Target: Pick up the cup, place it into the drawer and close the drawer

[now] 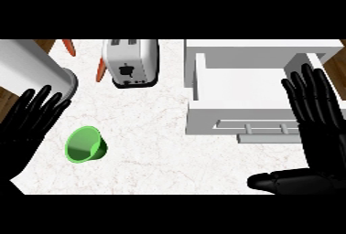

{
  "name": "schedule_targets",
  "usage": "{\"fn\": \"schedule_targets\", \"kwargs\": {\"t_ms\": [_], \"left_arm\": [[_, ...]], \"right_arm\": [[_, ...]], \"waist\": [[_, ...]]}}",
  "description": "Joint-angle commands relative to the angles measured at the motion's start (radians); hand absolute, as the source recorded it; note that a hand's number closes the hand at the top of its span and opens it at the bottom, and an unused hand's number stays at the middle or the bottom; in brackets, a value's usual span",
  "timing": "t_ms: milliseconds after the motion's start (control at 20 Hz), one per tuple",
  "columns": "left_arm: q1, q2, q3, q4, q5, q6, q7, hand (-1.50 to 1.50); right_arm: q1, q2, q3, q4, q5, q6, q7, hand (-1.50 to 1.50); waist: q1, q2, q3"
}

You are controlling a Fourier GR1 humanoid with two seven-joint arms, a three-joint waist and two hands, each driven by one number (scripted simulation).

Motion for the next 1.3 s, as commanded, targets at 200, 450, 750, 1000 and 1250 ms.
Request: {"fn": "schedule_targets", "kwargs": {"t_ms": [200,450,750,1000,1250], "left_arm": [[0.035,-0.014,0.047,0.069,-0.068,-0.053,-0.039,-1.50],[0.072,-0.033,0.045,0.047,-0.111,-0.055,-0.025,-1.50],[0.056,-0.050,0.079,0.193,-0.250,-0.089,-0.147,-1.50],[0.024,-0.073,0.078,0.332,-0.367,-0.087,-0.252,-1.50],[-0.102,0.028,0.144,0.613,-0.434,-0.159,-0.400,-1.50]], "right_arm": [[-0.016,-0.027,-0.072,0.025,-0.053,0.030,-0.004,-1.50],[-0.008,-0.026,-0.062,-0.053,-0.041,0.014,0.040,-1.50],[-0.018,-0.013,-0.027,-0.064,-0.007,0.000,0.067,-1.50],[-0.032,0.020,-0.004,0.025,0.030,-0.010,-0.011,-1.50],[-0.001,-0.023,-0.057,0.030,-0.045,0.059,-0.022,-1.50]], "waist": [[0.001,0.000,0.000],[0.000,-0.001,0.000],[-0.001,0.000,0.000],[0.000,0.001,0.000],[-0.007,0.002,-0.001]]}}
